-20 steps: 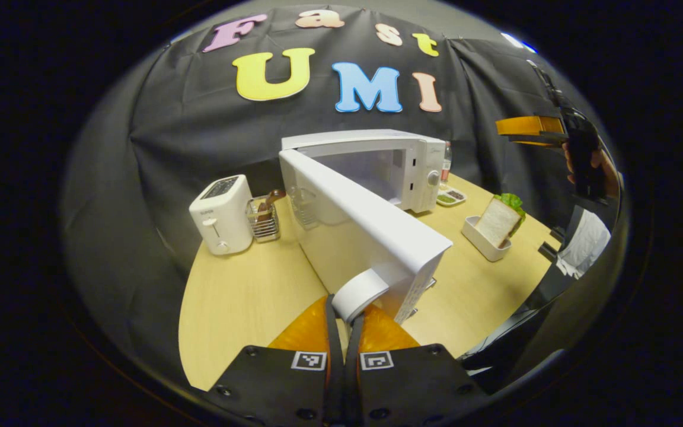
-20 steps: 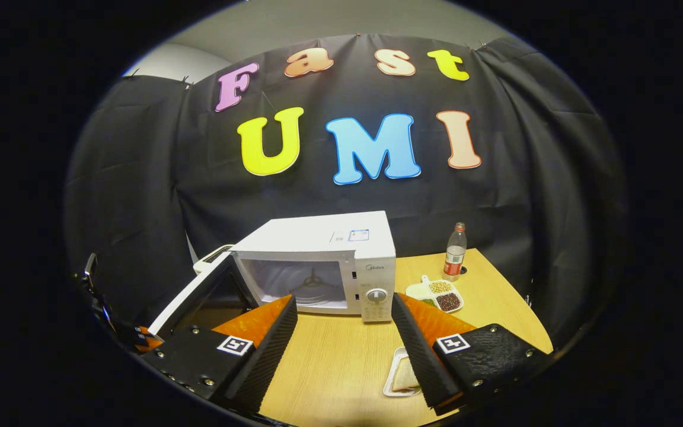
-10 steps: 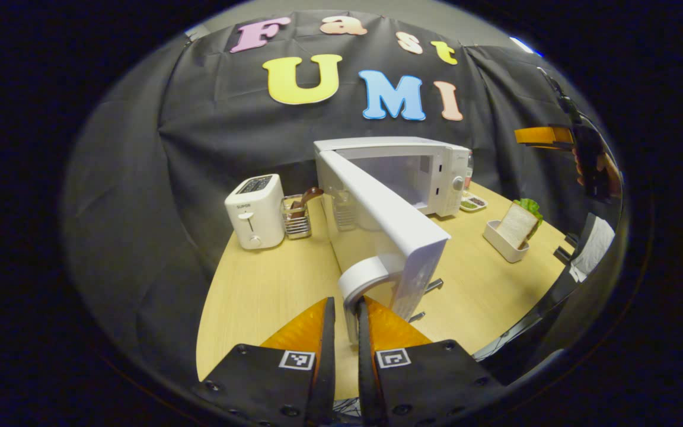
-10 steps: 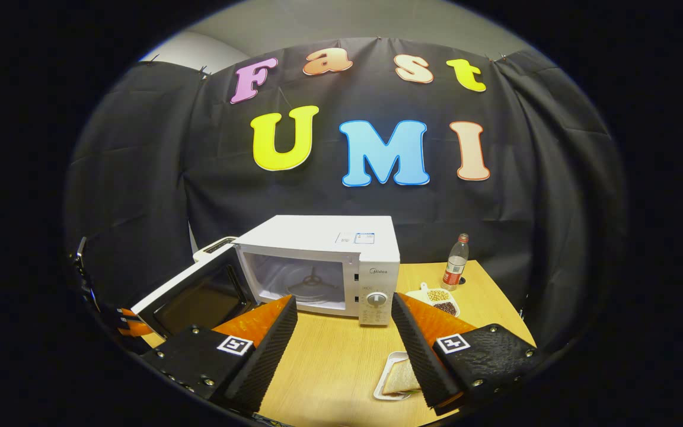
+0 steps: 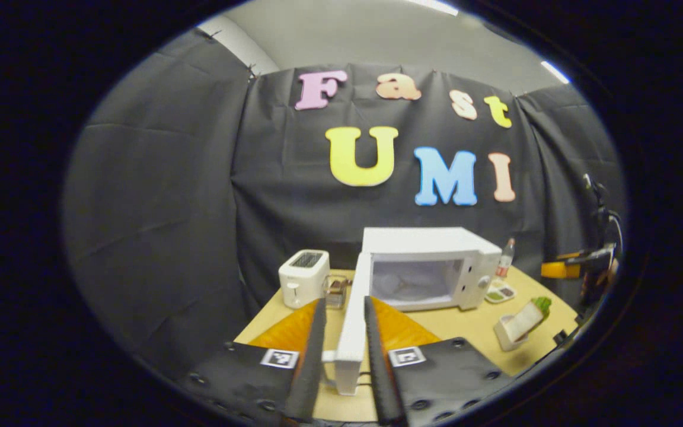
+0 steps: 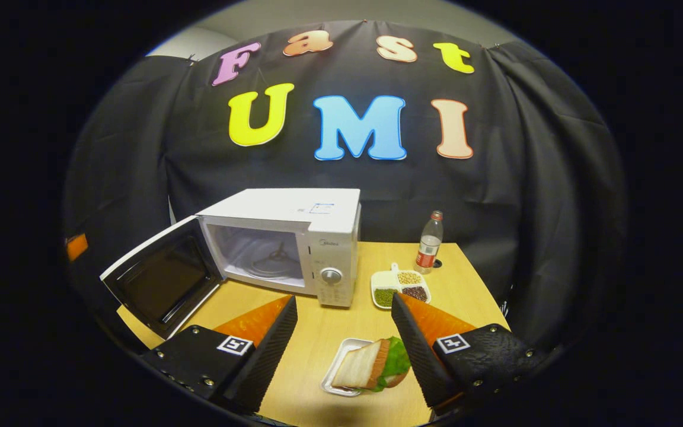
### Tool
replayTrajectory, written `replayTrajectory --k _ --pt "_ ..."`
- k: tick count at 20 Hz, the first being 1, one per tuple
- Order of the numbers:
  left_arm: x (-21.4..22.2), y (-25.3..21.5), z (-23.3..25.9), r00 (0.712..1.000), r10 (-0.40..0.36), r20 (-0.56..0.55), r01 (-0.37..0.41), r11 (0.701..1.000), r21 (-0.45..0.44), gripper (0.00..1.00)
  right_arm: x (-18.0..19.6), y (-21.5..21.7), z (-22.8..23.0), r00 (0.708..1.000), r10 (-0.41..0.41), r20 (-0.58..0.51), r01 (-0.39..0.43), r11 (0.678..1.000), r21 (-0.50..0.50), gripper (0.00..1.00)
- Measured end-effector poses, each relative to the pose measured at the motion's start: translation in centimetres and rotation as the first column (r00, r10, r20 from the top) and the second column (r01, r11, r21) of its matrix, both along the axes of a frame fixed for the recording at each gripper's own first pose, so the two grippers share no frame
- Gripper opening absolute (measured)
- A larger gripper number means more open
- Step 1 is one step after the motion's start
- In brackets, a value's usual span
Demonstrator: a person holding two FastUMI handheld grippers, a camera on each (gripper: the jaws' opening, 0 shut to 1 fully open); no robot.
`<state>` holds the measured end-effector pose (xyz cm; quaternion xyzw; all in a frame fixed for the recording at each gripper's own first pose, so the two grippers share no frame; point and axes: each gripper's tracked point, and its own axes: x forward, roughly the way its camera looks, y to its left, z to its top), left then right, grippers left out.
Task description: Open the microwave oven with the left hand, put the food in, and close the microwave oven.
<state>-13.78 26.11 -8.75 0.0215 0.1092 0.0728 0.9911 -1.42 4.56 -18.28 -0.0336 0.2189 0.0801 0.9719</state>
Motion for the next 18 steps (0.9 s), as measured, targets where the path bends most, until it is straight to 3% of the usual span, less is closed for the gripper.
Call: replayTrajectory --k 3,5,6,9,13,17,18 --pt "2.6 -6.1 5.6 0.987 -0.03 0.158 0.023 0.999 0.046 1.0 0.3 -3.9 -2.2 0.997 -0.053 -0.062 0.052 0.999 -0.015 0.96" --pt "4.4 -9.4 7.3 0.976 -0.058 0.211 0.042 0.996 0.08 0.96 0.1 -5.6 -4.5 0.986 -0.071 -0.148 0.073 0.997 0.004 0.96" --pt "5.3 -10.6 7.9 0.972 -0.061 0.229 0.041 0.995 0.091 1.0 0.0 -6.0 -5.7 0.978 -0.073 -0.196 0.078 0.997 0.019 0.97" --pt "7.2 -14.0 8.2 0.967 -0.069 0.247 0.053 0.996 0.071 1.0 -0.6 -6.4 -8.9 0.942 -0.049 -0.333 0.077 0.995 0.07 0.97" --pt "8.7 -15.5 9.8 0.956 -0.034 0.292 0.007 0.996 0.094 0.97 -2.1 -5.8 -13.1 0.875 0.0 -0.484 0.068 0.99 0.121 0.97" --pt "9.3 -17.0 11.2 0.943 -0.029 0.333 -0.033 0.984 0.177 1.0 -3.2 -4.8 -16.0 0.802 0.058 -0.594 0.079 0.976 0.203 0.99" --pt "9.3 -17.3 11.1 0.944 -0.026 0.328 -0.042 0.979 0.199 0.97 -3.3 -4.4 -16.3 0.791 0.074 -0.608 0.081 0.971 0.224 0.99"
